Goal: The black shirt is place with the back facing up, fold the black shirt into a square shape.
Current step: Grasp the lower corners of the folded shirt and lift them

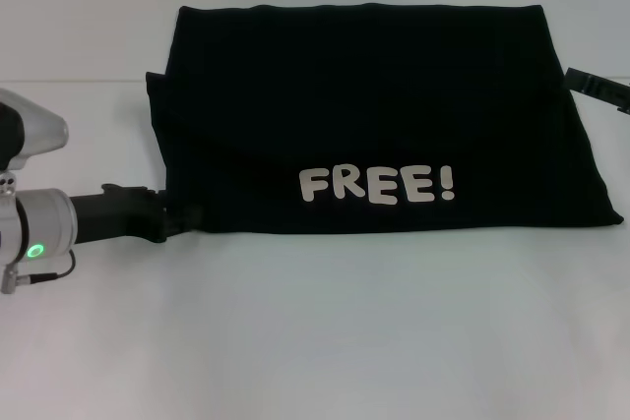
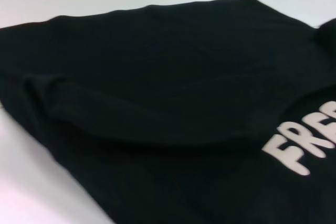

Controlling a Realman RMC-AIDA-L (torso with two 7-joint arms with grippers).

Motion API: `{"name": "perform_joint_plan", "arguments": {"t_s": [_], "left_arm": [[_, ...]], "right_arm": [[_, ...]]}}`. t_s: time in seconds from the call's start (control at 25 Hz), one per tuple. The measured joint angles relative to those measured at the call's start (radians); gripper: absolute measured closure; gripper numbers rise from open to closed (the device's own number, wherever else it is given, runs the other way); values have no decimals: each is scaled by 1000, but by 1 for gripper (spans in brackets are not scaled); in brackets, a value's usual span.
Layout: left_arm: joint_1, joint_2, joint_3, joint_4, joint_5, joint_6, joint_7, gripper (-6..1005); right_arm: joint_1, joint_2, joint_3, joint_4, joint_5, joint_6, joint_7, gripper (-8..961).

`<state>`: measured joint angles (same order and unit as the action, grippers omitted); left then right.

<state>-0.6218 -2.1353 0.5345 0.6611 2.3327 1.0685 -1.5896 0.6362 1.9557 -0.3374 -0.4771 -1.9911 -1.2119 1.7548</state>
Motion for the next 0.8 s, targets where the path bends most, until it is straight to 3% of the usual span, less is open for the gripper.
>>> {"name": "perform_joint_plan", "arguments": {"t_s": [0.32, 0.8], "left_arm": [[6, 0, 3, -4, 17, -39, -26, 524], [-8, -3, 21, -6, 20, -15, -21, 515]], "right_arm": [[-3, 0, 0, -1, 0, 0, 0, 209], [-3, -1, 2, -2, 15, 0, 0, 208]]}}
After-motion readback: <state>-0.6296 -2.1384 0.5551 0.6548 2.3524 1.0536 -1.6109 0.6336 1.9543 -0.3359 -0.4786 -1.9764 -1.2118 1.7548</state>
